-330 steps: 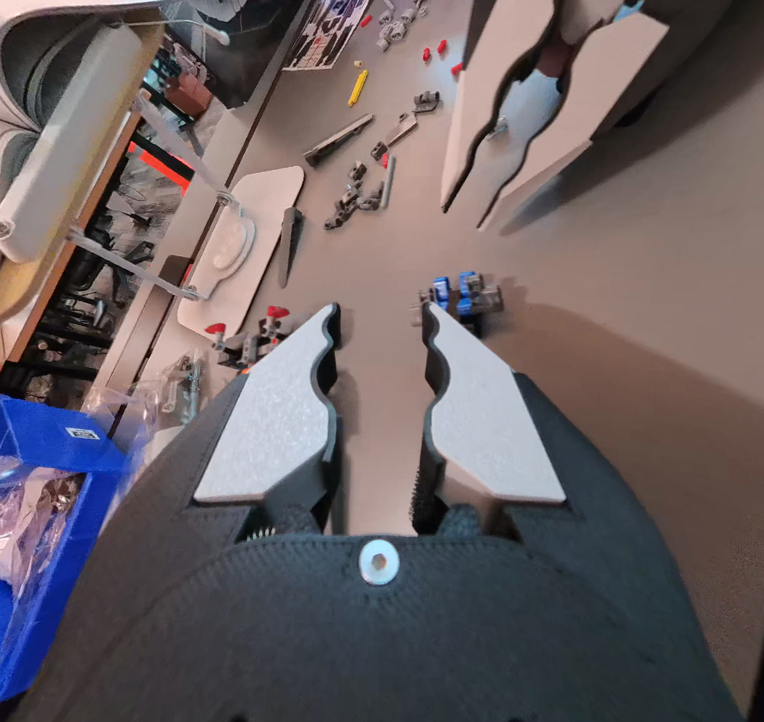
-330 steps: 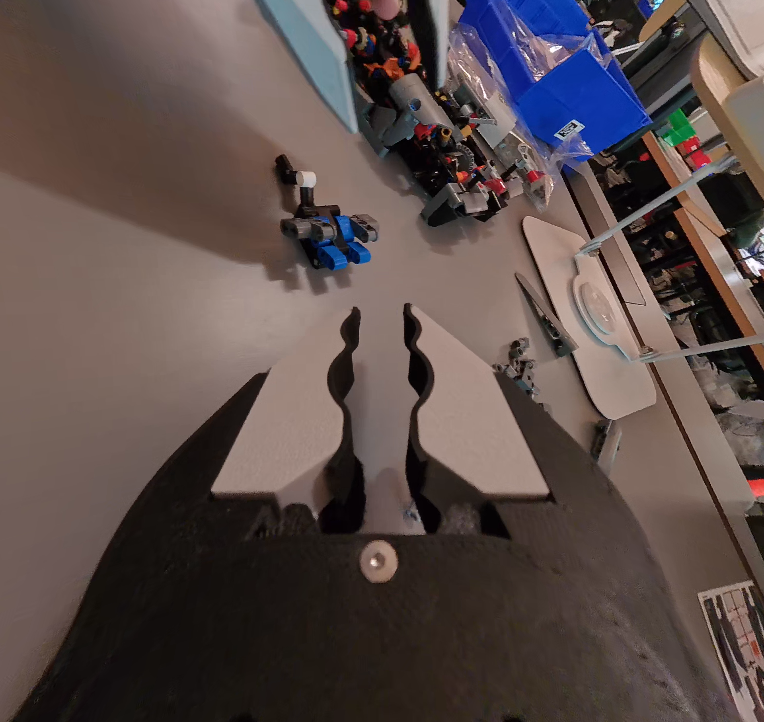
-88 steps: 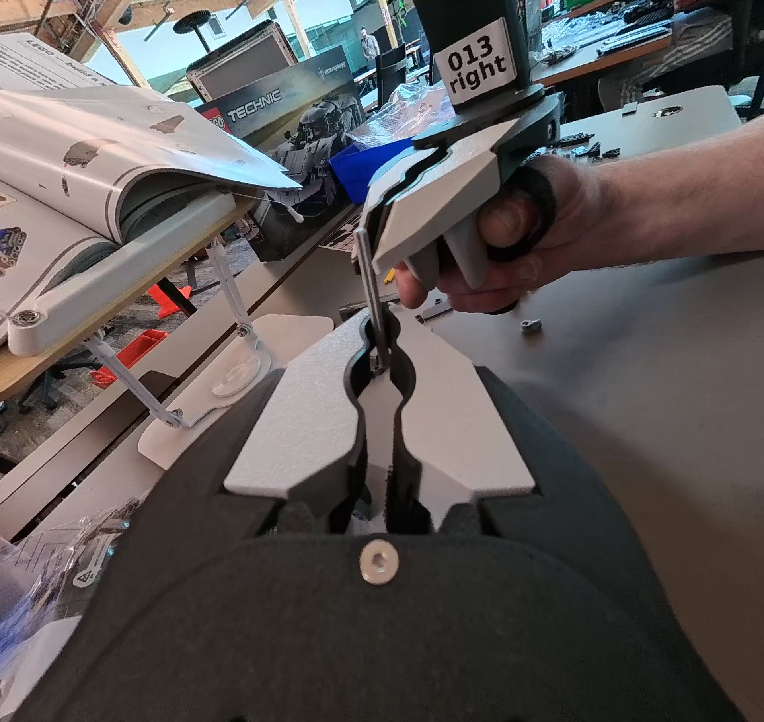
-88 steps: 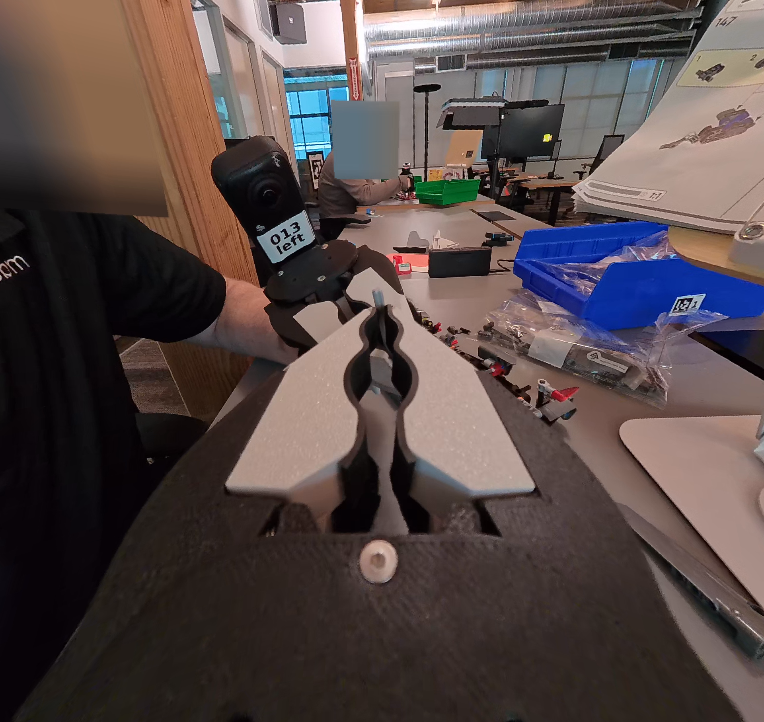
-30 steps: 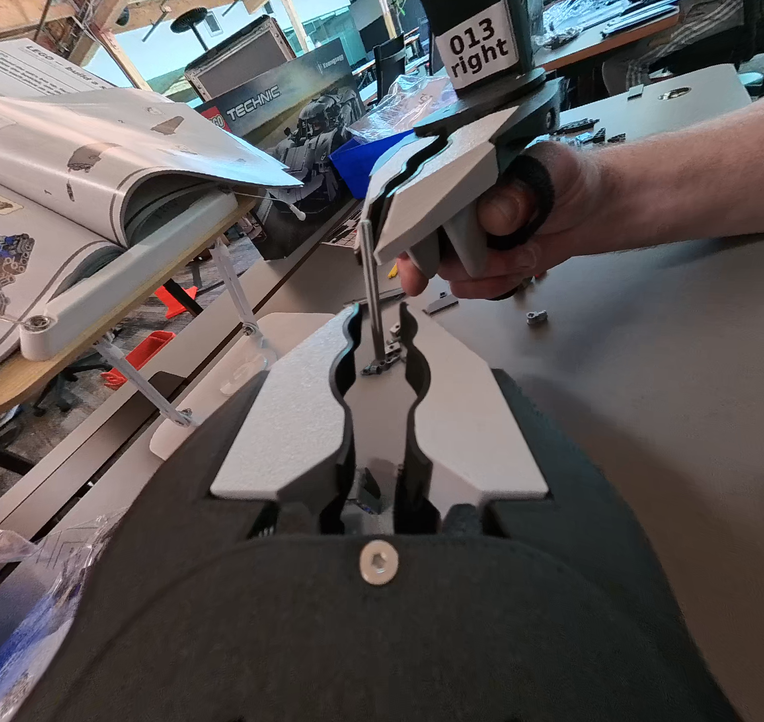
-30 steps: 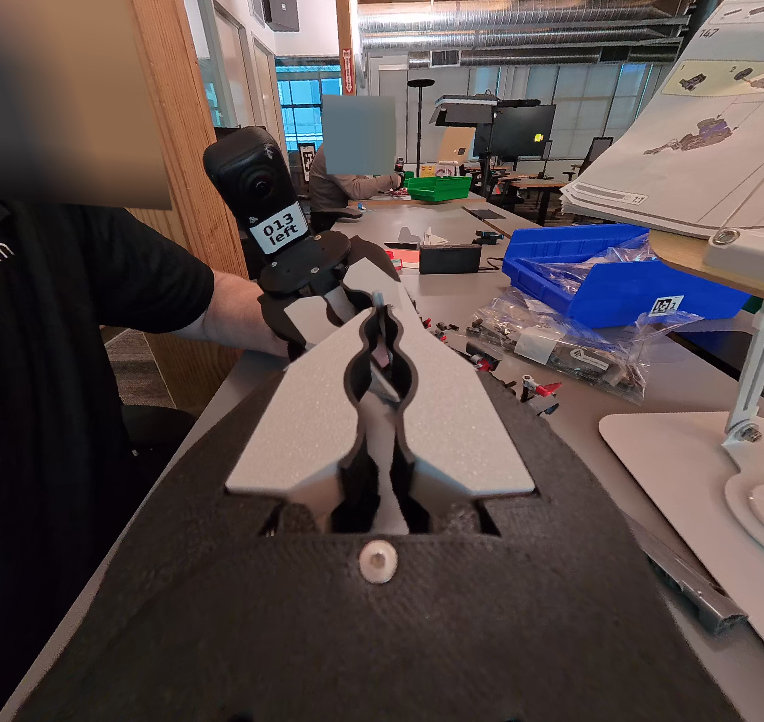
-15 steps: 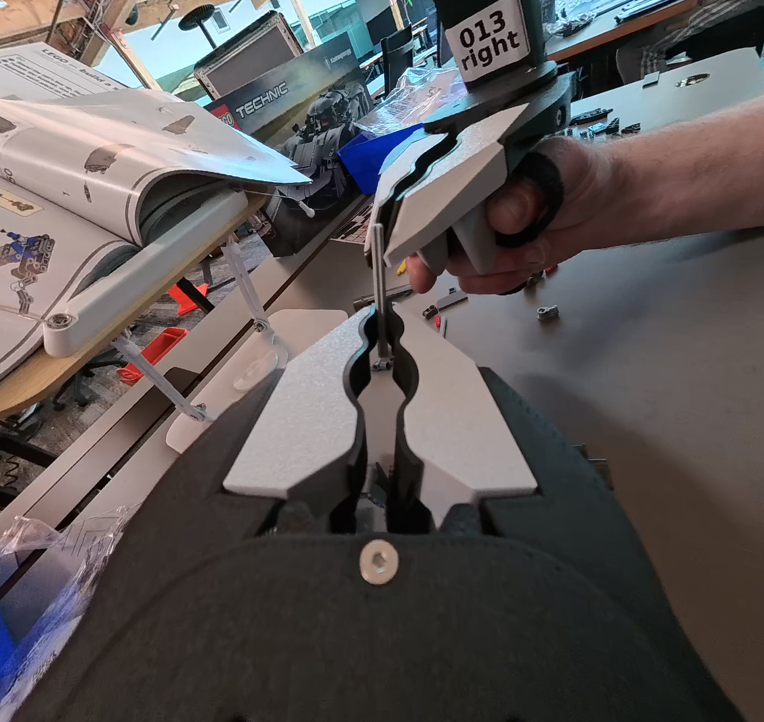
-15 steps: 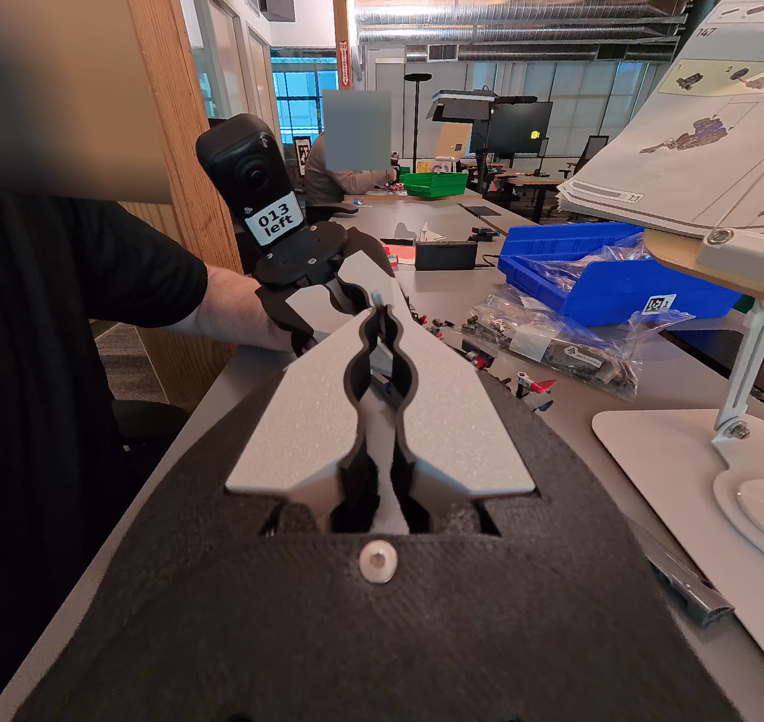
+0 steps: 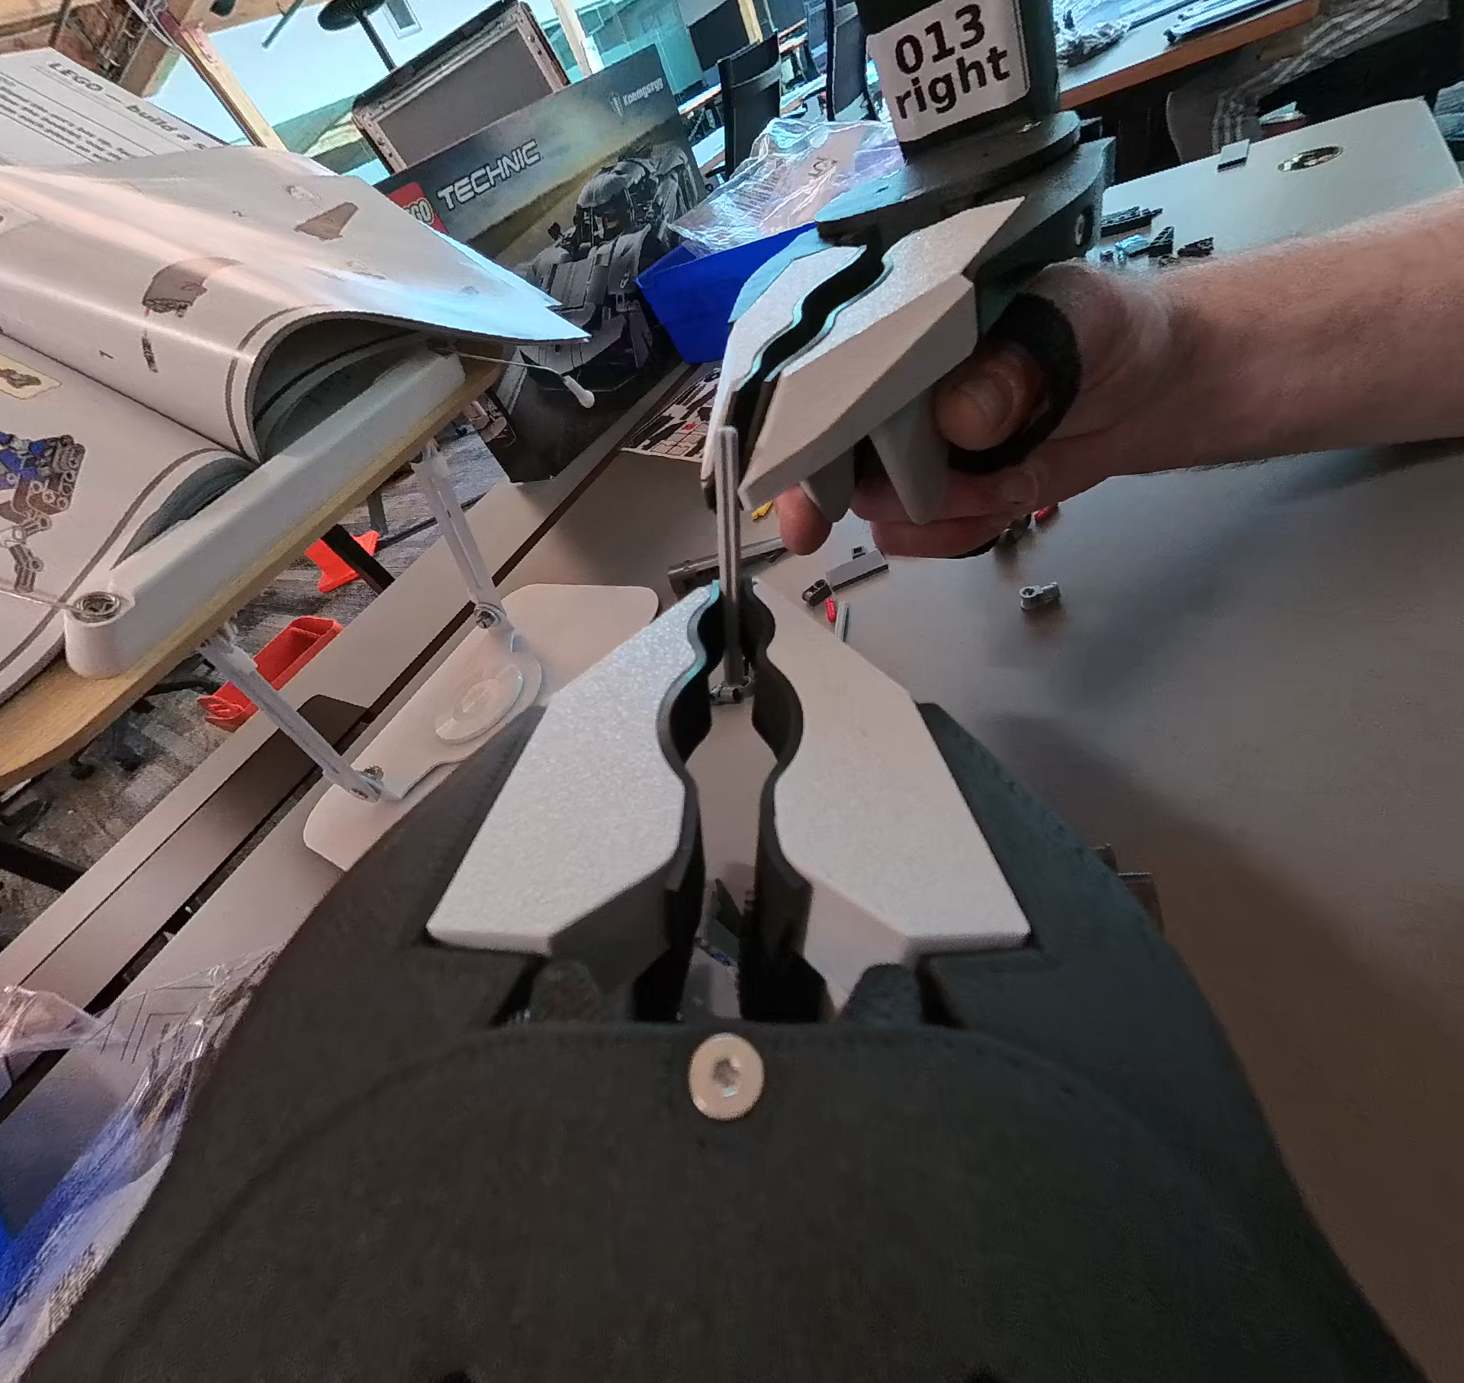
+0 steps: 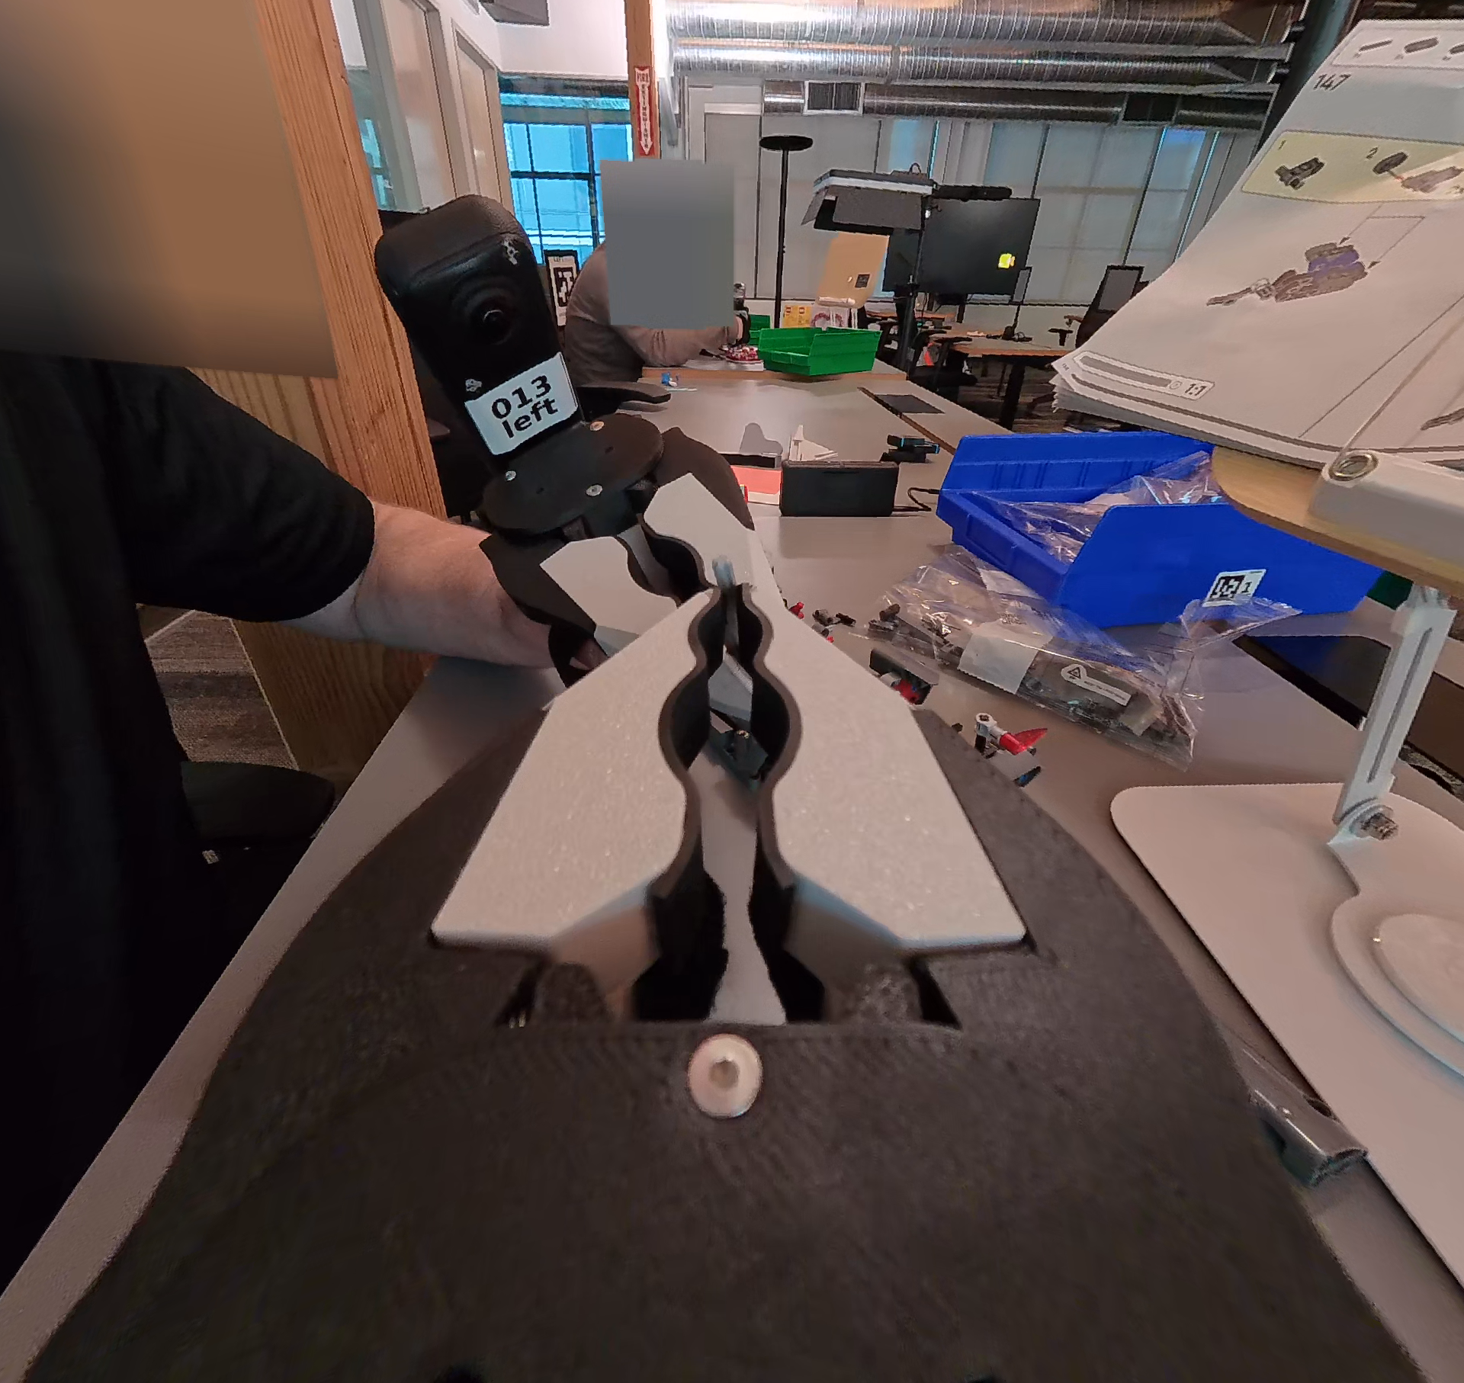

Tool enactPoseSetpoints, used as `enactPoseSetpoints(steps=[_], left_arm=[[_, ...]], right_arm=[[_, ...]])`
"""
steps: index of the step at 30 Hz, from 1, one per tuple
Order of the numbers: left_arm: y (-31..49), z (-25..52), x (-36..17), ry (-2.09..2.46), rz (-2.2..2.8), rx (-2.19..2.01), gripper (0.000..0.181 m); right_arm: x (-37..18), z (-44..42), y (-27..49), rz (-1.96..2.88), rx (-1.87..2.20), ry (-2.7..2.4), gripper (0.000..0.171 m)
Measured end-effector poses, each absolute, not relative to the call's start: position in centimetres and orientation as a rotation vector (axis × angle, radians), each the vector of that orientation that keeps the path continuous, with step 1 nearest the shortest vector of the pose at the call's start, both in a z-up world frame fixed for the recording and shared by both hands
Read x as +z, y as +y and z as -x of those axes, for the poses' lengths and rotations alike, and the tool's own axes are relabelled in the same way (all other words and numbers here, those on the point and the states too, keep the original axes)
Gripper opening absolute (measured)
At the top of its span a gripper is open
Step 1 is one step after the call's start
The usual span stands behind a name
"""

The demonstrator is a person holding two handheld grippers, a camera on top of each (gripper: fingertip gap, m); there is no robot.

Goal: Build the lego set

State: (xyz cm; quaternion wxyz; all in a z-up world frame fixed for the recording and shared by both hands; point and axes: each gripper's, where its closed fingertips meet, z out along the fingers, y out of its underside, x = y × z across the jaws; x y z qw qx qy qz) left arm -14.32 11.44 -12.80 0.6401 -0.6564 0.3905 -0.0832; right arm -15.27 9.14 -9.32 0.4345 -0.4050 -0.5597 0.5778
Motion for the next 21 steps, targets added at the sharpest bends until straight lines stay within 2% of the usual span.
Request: enactPoseSetpoints(steps=[21], left_arm=[[11.77, 14.45, -13.18, 0.884, 1.510, -0.199, 0.000]], right_arm=[[-9.19, 15.11, 9.55, 1.014, 1.439, -1.382, 0.000]])
